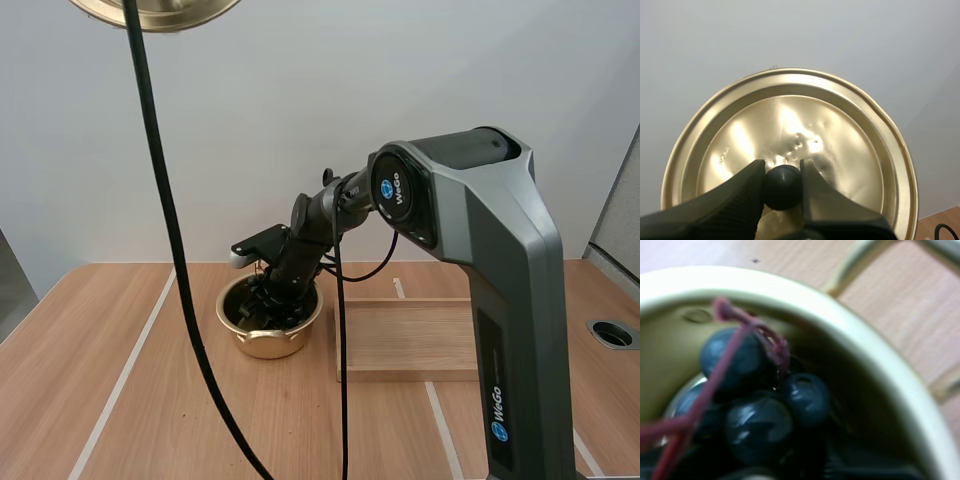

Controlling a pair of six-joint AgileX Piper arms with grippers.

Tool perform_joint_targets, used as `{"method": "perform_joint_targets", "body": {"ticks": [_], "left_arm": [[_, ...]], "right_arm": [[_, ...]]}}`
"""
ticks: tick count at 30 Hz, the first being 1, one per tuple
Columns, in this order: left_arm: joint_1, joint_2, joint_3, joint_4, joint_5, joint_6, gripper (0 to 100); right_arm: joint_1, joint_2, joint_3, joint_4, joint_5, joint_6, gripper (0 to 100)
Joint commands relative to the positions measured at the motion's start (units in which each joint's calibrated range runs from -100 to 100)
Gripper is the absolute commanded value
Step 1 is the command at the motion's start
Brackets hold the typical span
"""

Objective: Open the pot, put the grape inside, and close it

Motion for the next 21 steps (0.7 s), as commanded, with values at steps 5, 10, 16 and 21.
{"method": "perform_joint_targets", "body": {"ticks": [5, 10, 16, 21], "left_arm": [[0.05, 0.2, -0.4, -0.6, -0.4, -0.2, 0], [0.05, 0.2, -0.4, -0.6, -0.4, -0.2, 0], [0.05, 0.2, -0.4, -0.6, -0.4, -0.2, 0], [0.05, 0.2, -0.4, -0.6, -0.1, -0.2, 0]], "right_arm": [[-0.2, 3.2, 2.1, -1.9, 3.5, -0.1, 100], [-0.2, 3.2, 2.1, -1.9, 3.2, -0.1, 100], [-0.2, 0.9, 2.1, -2.3, 5.0, 0.0, 100], [-0.2, -3.4, 2.1, -3.3, 5.9, 0.0, 100]]}}
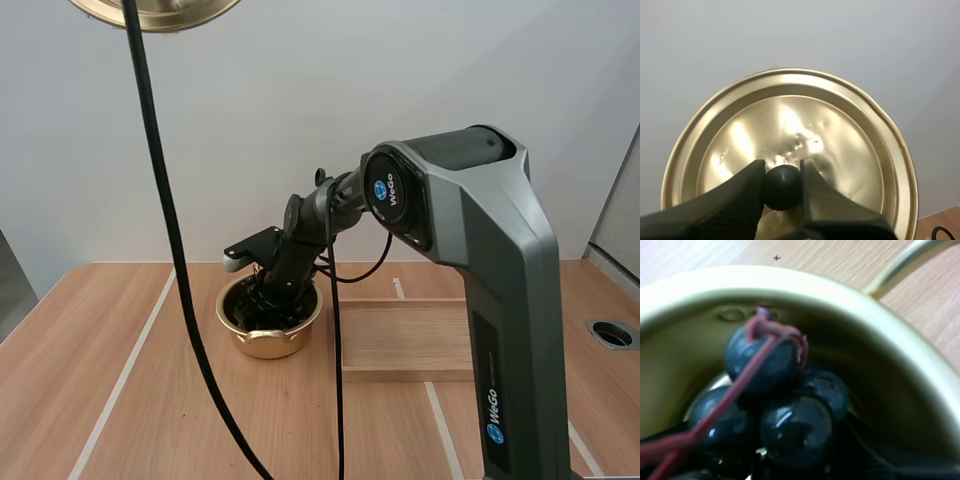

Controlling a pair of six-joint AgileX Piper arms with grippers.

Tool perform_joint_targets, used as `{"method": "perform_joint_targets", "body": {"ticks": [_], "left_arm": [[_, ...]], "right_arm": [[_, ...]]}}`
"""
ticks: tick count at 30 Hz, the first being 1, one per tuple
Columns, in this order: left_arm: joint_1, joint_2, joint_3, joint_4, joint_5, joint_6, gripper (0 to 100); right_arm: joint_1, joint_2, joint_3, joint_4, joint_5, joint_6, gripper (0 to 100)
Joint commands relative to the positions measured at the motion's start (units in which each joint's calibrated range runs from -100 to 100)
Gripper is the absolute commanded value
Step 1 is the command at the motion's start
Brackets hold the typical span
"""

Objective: Open the pot, put the grape inside, and close it

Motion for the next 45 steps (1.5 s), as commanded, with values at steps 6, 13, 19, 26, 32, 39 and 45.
{"method": "perform_joint_targets", "body": {"ticks": [6, 13, 19, 26, 32, 39, 45], "left_arm": [[0.05, 0.2, -0.4, -0.6, -0.2, -0.2, 0], [0.05, 0.2, -0.4, -0.6, -0.2, -0.2, 0], [0.05, 0.2, -0.4, -0.6, -0.2, -0.2, 0], [0.05, 0.2, -0.4, -0.6, 0.4, -0.2, 0], [0.05, 0.2, -0.4, -0.6, 0.5, -0.2, 0], [0.05, 0.2, -0.4, -0.6, 0.5, -0.2, 0], [0.05, 0.2, -0.4, -0.6, 0.5, -0.2, 0]], "right_arm": [[-0.5, -2.8, 1.7, -2.4, 4.7, 0.2, 100], [-0.5, -3.8, 1.7, -2.4, 4.8, 0.2, 100], [-0.5, -6.2, 1.7, -2.4, 5.5, 0.2, 100], [-0.5, -9.5, 1.7, -1.7, 5.9, 0.2, 100], [-0.5, -12.8, 1.7, -0.5, 5.9, 0.2, 100], [-0.5, -17.4, 1.7, 1.1, 6.7, 0.2, 100], [-0.5, -24.4, 1.7, 1.0, 6.5, 0.2, 100]]}}
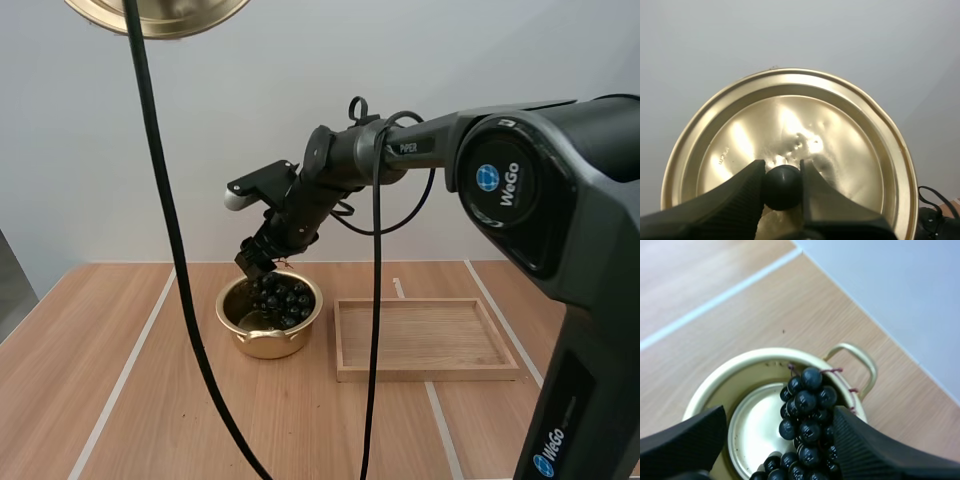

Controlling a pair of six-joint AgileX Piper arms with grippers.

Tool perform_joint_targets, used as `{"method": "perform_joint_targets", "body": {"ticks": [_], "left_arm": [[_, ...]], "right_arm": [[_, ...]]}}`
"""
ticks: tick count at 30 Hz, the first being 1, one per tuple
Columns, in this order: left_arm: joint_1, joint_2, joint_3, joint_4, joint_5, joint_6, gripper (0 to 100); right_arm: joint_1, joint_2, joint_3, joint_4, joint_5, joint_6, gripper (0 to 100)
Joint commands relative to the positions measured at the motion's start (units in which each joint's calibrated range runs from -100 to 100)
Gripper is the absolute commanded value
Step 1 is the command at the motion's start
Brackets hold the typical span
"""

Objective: Open the pot, put the grape inside, and close it

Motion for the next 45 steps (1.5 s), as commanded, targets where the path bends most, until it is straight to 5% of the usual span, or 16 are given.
{"method": "perform_joint_targets", "body": {"ticks": [1, 14, 36, 40, 42, 45], "left_arm": [[0.05, 0.2, -0.4, -0.6, -1.1, -0.2, 0], [0.05, 0.4, -0.4, -0.6, -1.1, 1.1, 0], [0.05, 12.5, -0.2, -0.7, 6.0, 1.1, 0], [0.05, 15.1, -0.2, -0.7, 9.1, 1.3, 0], [0.05, 15.9, 0.2, -0.7, 9.1, 1.3, 0], [0.05, 16.7, 2.8, -0.7, 7.9, 2.1, 0]], "right_arm": [[-0.1, -4.4, 0.4, 0.2, 0.4, 0.1, 100], [-1.8, -10.4, 0.4, -10.3, 1.6, 8.9, 100], [-18.2, -16.5, 0.4, -13.1, 4.4, 8.7, 98], [-21.0, -17.9, 0.4, -13.1, 4.4, 8.7, 90], [-22.0, -18.7, 0.4, -13.1, 4.6, 8.8, 78], [-23.5, -19.9, 0.4, -13.1, 4.8, 9.0, 38]]}}
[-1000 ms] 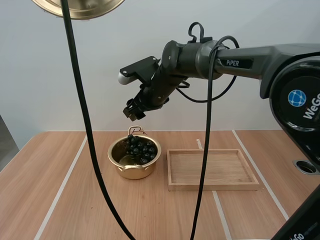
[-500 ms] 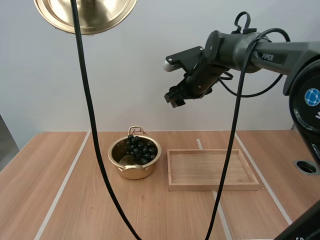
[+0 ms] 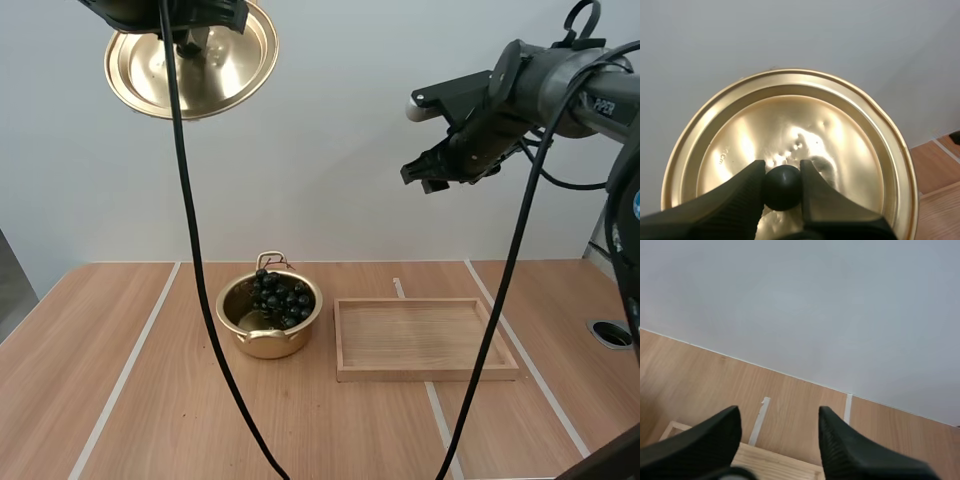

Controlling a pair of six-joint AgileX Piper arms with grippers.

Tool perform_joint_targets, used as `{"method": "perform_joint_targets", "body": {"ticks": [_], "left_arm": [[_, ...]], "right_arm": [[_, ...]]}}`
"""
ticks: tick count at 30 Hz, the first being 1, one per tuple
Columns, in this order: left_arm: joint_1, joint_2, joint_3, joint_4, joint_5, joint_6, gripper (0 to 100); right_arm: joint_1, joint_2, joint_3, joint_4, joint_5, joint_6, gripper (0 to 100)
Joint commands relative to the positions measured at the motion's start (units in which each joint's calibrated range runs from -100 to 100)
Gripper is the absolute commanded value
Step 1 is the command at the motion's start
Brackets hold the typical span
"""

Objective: Open the pot, put the grape inside, and close it

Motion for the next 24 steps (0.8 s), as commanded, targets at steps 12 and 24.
{"method": "perform_joint_targets", "body": {"ticks": [12, 24], "left_arm": [[-0.11, 1.9, 21.7, -6.2, -13.3, 6.5, 0], [-5.17, 8.9, 26.7, -3.7, -21.1, 5.1, 0]], "right_arm": [[-3.5, -8.0, 0.4, 1.6, 3.7, 0.6, 0], [-3.6, -14.6, 1.9, 4.4, 5.2, 2.8, 0]]}}
